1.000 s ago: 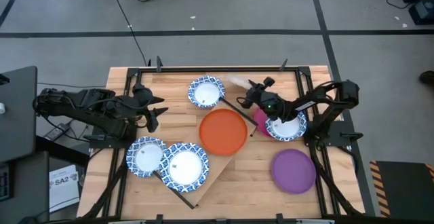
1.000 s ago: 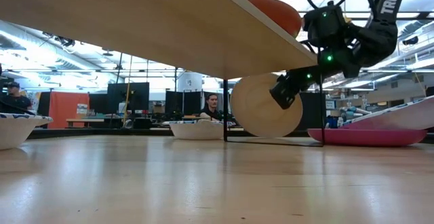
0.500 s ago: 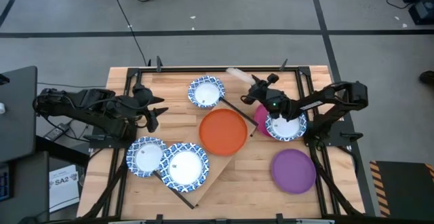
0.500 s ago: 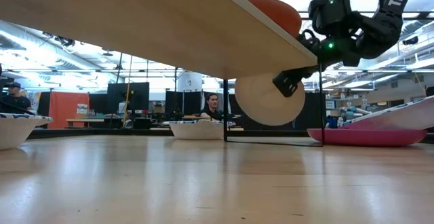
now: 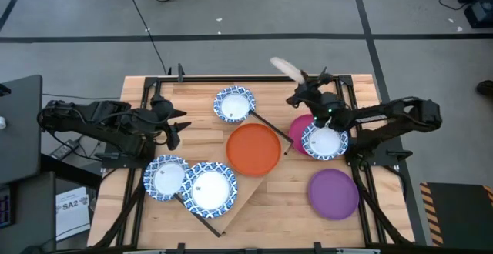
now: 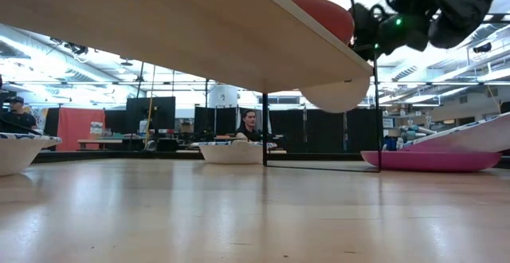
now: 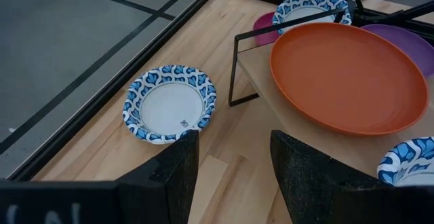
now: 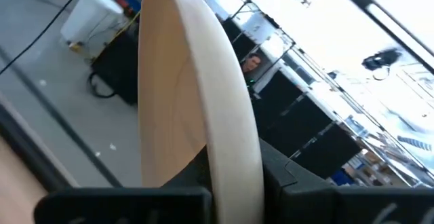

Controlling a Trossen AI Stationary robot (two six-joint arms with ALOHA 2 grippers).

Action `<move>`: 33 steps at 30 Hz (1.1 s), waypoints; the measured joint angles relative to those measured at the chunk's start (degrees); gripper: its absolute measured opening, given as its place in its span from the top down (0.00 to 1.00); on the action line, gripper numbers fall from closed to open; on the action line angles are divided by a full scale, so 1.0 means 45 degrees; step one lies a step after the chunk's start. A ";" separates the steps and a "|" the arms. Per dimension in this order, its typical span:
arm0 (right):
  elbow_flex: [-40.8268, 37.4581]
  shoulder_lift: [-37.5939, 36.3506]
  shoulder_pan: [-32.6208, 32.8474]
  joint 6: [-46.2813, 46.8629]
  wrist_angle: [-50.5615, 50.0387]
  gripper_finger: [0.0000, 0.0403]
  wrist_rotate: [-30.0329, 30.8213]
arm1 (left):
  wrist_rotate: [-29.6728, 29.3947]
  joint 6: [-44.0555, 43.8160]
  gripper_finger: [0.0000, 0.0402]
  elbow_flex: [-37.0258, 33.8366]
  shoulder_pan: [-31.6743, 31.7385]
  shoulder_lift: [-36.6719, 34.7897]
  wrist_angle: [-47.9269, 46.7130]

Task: Place and stack plates onto a shelf
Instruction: Stack the gray plate on top of the orange plate on the shelf

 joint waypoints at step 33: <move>0.0015 -0.4488 0.1741 1.0511 -0.0894 0.87 -0.5283 | 0.0005 0.0033 0.53 0.0000 -0.0003 0.0001 0.0000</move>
